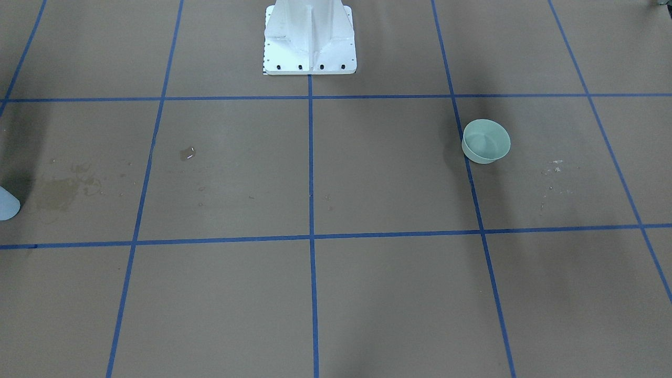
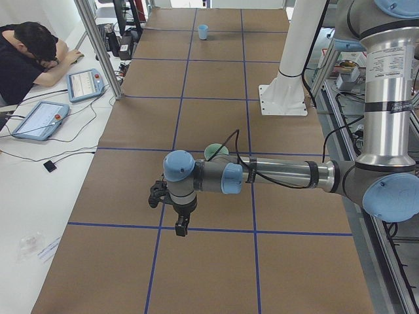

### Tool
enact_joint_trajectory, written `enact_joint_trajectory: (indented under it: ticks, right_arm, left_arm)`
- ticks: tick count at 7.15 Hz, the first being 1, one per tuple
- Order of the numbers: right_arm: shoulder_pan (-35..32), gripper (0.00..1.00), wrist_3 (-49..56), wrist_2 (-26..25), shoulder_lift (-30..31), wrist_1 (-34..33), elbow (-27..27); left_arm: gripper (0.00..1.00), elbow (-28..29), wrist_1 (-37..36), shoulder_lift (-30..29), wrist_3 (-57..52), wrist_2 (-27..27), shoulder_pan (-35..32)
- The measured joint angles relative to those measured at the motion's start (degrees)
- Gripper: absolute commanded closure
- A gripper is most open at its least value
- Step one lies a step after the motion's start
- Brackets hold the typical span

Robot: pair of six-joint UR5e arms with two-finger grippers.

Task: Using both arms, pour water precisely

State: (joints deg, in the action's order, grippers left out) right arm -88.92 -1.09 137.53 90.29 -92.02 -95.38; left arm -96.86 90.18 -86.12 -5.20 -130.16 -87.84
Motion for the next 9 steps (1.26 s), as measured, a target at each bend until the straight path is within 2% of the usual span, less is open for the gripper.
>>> enact_joint_trajectory:
  ticks: [4,6,8,9]
  right_arm:
    - [-0.03,0.01,0.29,0.14,0.17,-0.02,-1.08]
    - [-0.03,0.01,0.30,0.11,0.27,0.00,-1.22]
    - [-0.03,0.01,0.24,0.11,0.60,0.00,-1.31]
    - [-0.03,0.01,0.22,0.11,0.67,0.00,-1.31]
  left_arm:
    - [0.00,-1.35,0.71,-1.18,-0.09,-0.18,0.37]
    - [0.01,-1.93,4.60,-2.53,0.86,-1.17,0.83]
    - [0.01,-2.19,9.79,-2.43,12.05,-10.36,3.97]
    - [0.01,-2.29,16.85,-1.36,21.78,-12.07,7.24]
